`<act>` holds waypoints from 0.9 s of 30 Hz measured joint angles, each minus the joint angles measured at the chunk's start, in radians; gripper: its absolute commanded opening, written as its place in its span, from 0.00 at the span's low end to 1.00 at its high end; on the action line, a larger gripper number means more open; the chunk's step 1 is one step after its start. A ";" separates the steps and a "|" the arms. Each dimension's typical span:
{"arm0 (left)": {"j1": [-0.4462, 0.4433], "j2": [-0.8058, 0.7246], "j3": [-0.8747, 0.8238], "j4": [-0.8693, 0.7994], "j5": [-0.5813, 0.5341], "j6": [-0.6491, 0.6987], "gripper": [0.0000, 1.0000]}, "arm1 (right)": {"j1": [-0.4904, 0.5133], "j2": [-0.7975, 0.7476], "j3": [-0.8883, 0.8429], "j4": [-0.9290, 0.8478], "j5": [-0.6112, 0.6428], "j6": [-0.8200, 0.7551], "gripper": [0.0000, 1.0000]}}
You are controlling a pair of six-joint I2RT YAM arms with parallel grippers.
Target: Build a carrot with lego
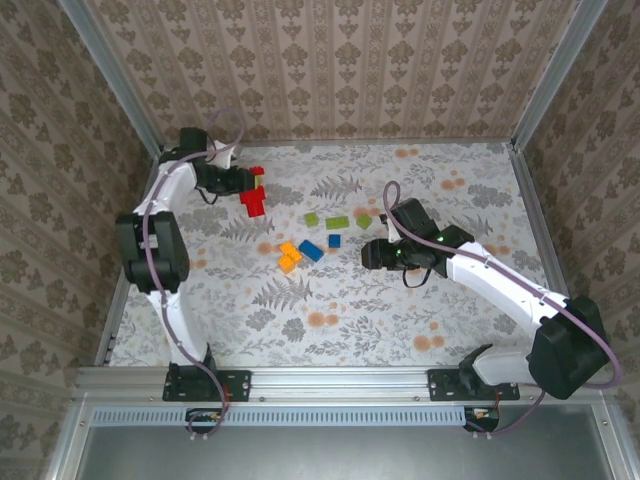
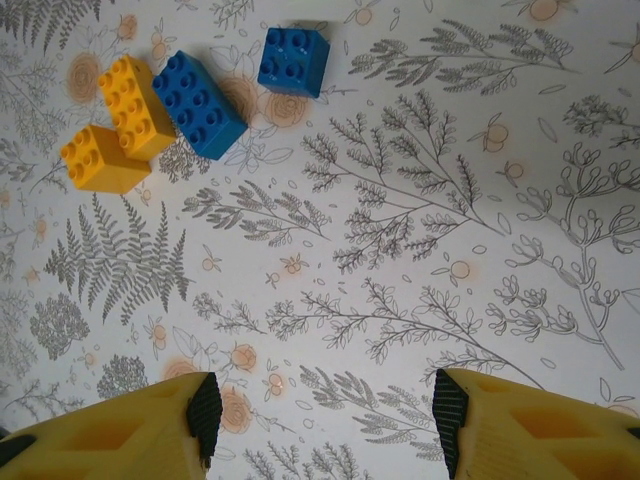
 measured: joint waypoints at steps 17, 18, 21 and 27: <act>0.002 0.248 0.378 -0.340 -0.063 0.084 0.29 | 0.000 0.006 -0.014 0.036 -0.031 0.000 0.61; 0.002 0.257 0.382 -0.344 -0.063 0.086 0.29 | 0.000 0.006 -0.014 0.036 -0.031 0.000 0.61; 0.002 0.285 0.382 -0.365 -0.064 0.087 0.29 | 0.000 0.006 -0.015 0.036 -0.031 0.000 0.61; 0.002 0.343 0.398 -0.389 -0.063 0.093 0.30 | 0.005 0.006 -0.018 0.037 -0.033 0.000 0.61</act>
